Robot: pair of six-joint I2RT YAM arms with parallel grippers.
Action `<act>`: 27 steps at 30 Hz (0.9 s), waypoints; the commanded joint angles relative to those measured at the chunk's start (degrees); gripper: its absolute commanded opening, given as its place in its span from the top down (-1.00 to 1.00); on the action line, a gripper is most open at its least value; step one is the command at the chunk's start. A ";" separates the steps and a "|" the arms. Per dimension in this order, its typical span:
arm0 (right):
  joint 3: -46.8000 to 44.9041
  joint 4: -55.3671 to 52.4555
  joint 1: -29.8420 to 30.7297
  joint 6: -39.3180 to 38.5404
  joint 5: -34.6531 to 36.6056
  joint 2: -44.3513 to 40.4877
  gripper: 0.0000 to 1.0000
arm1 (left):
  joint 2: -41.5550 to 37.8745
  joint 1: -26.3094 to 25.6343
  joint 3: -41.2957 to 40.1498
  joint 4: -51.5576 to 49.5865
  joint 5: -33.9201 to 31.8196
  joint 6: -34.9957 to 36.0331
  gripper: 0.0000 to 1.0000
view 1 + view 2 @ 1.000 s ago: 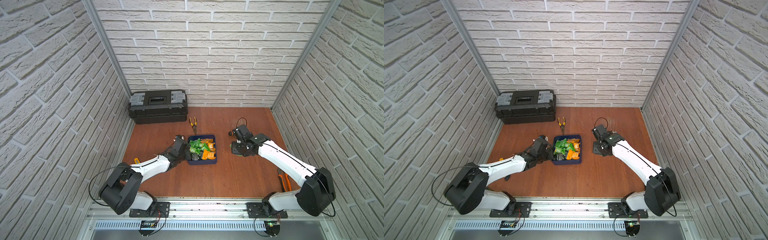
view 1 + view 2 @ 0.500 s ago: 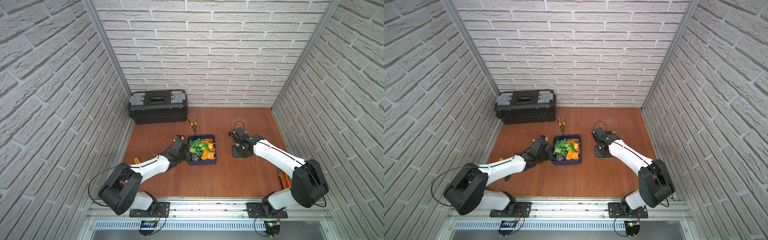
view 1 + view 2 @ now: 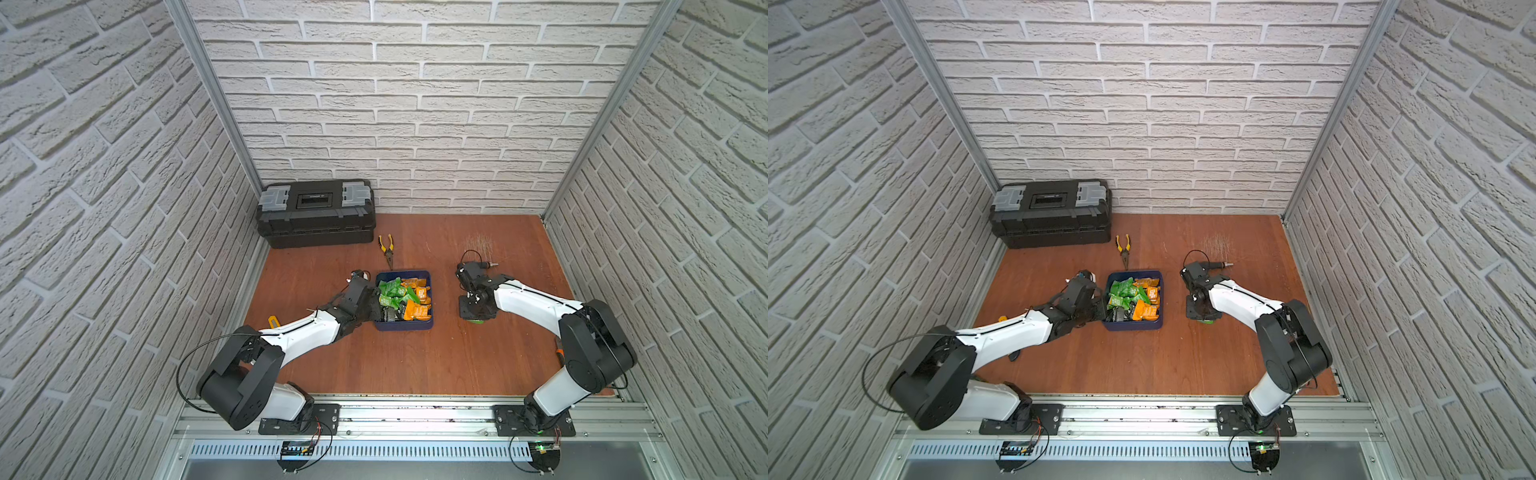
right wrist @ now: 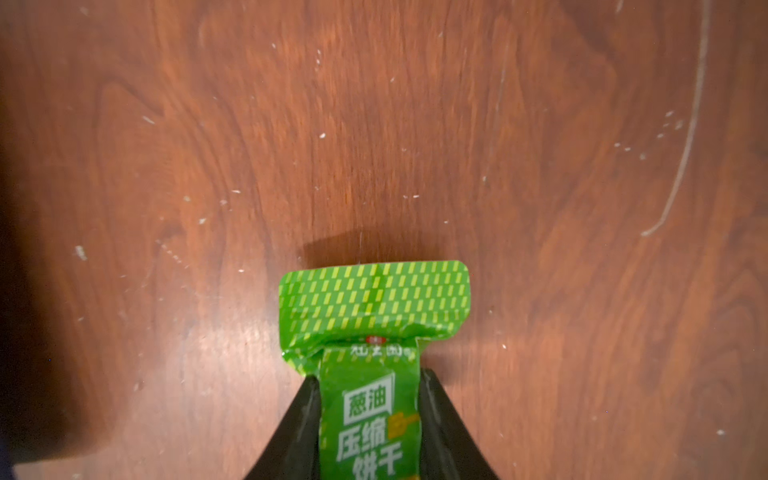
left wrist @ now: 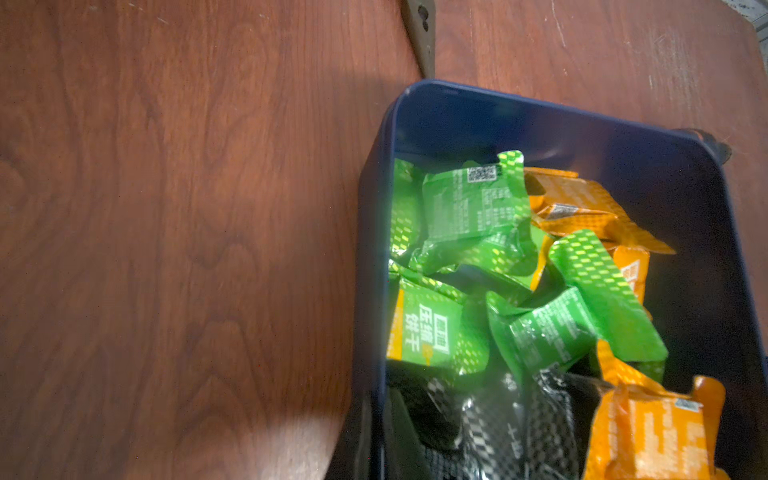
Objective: Take the cookies out of the storage box
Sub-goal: Place the cookie at the center of the board.
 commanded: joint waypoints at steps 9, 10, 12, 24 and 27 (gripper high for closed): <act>-0.84 1.15 -0.63 0.91 0.15 -1.17 -0.26 | -1.45 -0.09 2.00 4.47 2.05 -0.32 0.87; -0.71 1.00 -0.70 0.90 0.11 -1.48 -0.30 | -1.54 -0.06 1.98 4.62 2.17 -0.36 0.80; -0.29 0.28 -0.70 0.71 -0.01 -2.26 -0.34 | -1.54 -0.04 1.87 5.07 2.35 -0.46 0.70; 7.36 -4.62 -0.29 -1.09 -2.37 -7.16 -0.47 | -2.19 -0.06 1.72 7.62 2.97 -0.74 0.28; 9.77 -5.32 0.88 -1.86 -3.39 -8.08 -0.46 | -4.21 0.03 1.01 8.62 2.03 -1.58 0.24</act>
